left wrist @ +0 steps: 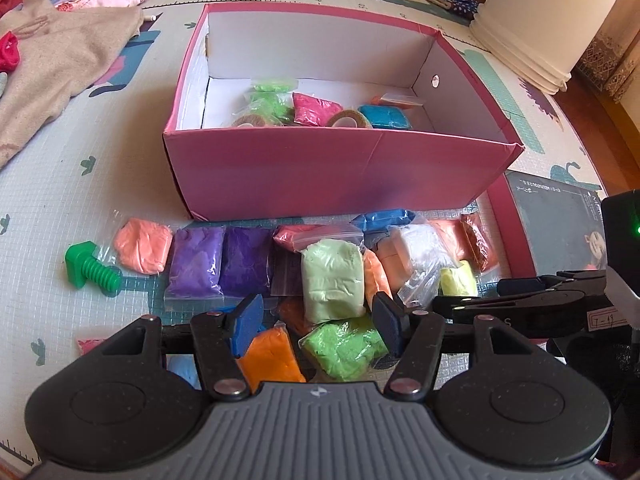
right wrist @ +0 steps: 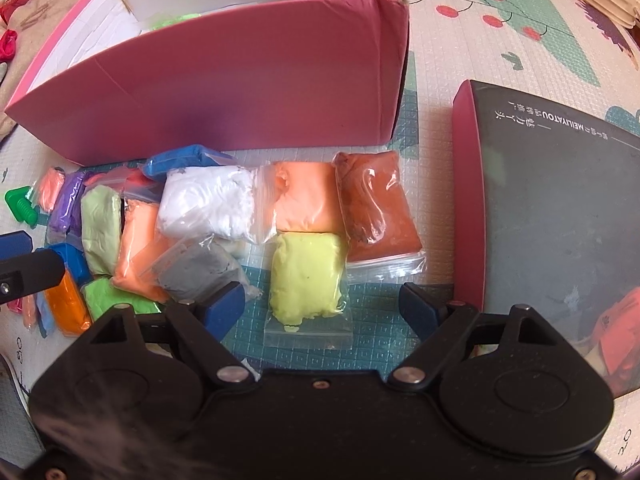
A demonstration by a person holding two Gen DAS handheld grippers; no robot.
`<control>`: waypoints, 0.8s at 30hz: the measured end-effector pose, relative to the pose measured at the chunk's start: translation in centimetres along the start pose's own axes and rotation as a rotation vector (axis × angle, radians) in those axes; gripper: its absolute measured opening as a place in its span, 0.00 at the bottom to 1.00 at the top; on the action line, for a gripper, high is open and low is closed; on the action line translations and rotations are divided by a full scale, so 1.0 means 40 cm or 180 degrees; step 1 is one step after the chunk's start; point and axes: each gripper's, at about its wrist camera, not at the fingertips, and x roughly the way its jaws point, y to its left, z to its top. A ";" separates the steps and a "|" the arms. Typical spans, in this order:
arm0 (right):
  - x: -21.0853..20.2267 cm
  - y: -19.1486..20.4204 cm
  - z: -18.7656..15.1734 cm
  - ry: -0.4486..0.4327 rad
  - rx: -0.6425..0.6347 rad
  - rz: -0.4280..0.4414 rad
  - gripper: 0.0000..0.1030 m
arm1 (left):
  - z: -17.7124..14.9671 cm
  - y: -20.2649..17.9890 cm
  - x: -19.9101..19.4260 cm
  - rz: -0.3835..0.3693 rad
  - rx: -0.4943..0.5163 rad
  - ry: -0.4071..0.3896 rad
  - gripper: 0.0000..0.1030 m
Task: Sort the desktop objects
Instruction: 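Move the right gripper down toward the yellow clay bag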
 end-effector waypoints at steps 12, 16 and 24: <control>0.007 -0.005 0.004 0.0079 -0.0083 -0.0129 0.78 | 0.003 0.004 0.005 0.0014 -0.0036 0.0010 0.57; 0.015 -0.002 0.009 0.0060 -0.0095 -0.0176 0.78 | 0.003 0.002 0.009 0.0015 -0.0036 0.0016 0.57; 0.017 0.007 0.012 0.0036 -0.0143 -0.0303 0.72 | 0.006 -0.003 0.020 0.0011 -0.0054 0.0029 0.57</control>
